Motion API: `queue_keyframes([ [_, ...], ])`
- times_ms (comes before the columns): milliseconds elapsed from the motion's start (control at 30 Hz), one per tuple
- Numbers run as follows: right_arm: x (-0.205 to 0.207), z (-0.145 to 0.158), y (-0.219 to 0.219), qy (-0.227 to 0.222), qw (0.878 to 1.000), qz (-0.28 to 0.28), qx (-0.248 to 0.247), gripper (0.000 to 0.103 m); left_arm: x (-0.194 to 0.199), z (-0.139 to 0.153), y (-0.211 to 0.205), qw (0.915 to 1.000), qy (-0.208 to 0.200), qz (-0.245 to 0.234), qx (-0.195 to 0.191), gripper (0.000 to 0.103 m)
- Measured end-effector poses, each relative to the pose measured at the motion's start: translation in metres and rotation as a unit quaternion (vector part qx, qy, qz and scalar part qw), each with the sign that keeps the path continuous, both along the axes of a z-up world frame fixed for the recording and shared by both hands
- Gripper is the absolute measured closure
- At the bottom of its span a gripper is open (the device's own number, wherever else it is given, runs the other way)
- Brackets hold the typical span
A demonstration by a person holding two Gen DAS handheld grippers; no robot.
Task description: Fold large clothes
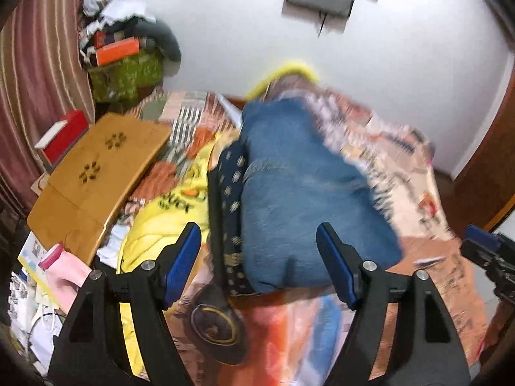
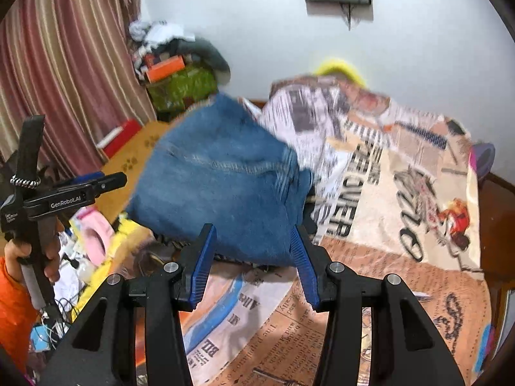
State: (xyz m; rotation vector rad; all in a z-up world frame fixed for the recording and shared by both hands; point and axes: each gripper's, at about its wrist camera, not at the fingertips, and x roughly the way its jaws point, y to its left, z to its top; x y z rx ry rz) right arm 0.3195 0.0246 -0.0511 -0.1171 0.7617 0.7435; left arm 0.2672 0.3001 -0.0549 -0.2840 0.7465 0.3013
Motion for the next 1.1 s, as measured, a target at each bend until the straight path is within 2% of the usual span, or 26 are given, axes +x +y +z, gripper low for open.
queue_keyframes([
  [167,-0.04,0.048,-0.021,-0.072,0.996,-0.003,0.059,0.059,-0.05,0.063,-0.042,0.9942,-0.098,-0.015,0.04,0.029],
  [267,-0.068,0.076,-0.032,-0.116,0.989,0.0,0.092,0.059,-0.089,0.098,-0.077,0.9834,-0.158,-0.024,0.086,0.029],
  [367,-0.1,0.098,-0.042,-0.163,0.979,0.005,0.12,0.059,-0.12,0.119,-0.104,0.972,-0.2,-0.021,0.12,0.029],
  [433,-0.118,0.109,-0.049,-0.186,0.973,0.005,0.135,0.057,-0.145,0.13,-0.123,0.9629,-0.236,-0.026,0.129,0.029],
  [467,-0.128,0.115,-0.053,-0.199,0.969,0.004,0.144,0.053,-0.156,0.134,-0.13,0.9597,-0.248,-0.028,0.13,0.029],
  [600,-0.158,0.126,-0.065,-0.234,0.956,-0.003,0.175,0.038,-0.187,0.144,-0.153,0.9481,-0.281,-0.026,0.146,0.028],
  [633,-0.166,0.129,-0.067,-0.245,0.953,-0.007,0.179,0.036,-0.193,0.145,-0.156,0.9458,-0.286,-0.022,0.151,0.024],
  [700,-0.175,0.13,-0.069,-0.263,0.948,-0.016,0.179,0.022,-0.205,0.147,-0.164,0.9402,-0.299,-0.009,0.163,0.016],
  [733,-0.182,0.131,-0.07,-0.273,0.945,-0.021,0.181,0.019,-0.21,0.147,-0.166,0.938,-0.304,-0.003,0.167,0.011],
  [767,-0.183,0.13,-0.07,-0.278,0.943,-0.025,0.182,0.015,-0.214,0.146,-0.169,0.936,-0.309,0.0,0.169,0.006],
  [900,-0.188,0.125,-0.069,-0.285,0.941,-0.044,0.179,0.0,-0.224,0.142,-0.175,0.934,-0.311,0.014,0.175,0.004],
  [1100,-0.191,0.125,-0.071,-0.29,0.941,-0.059,0.163,0.0,-0.232,0.136,-0.177,0.9353,-0.31,0.019,0.17,0.002],
])
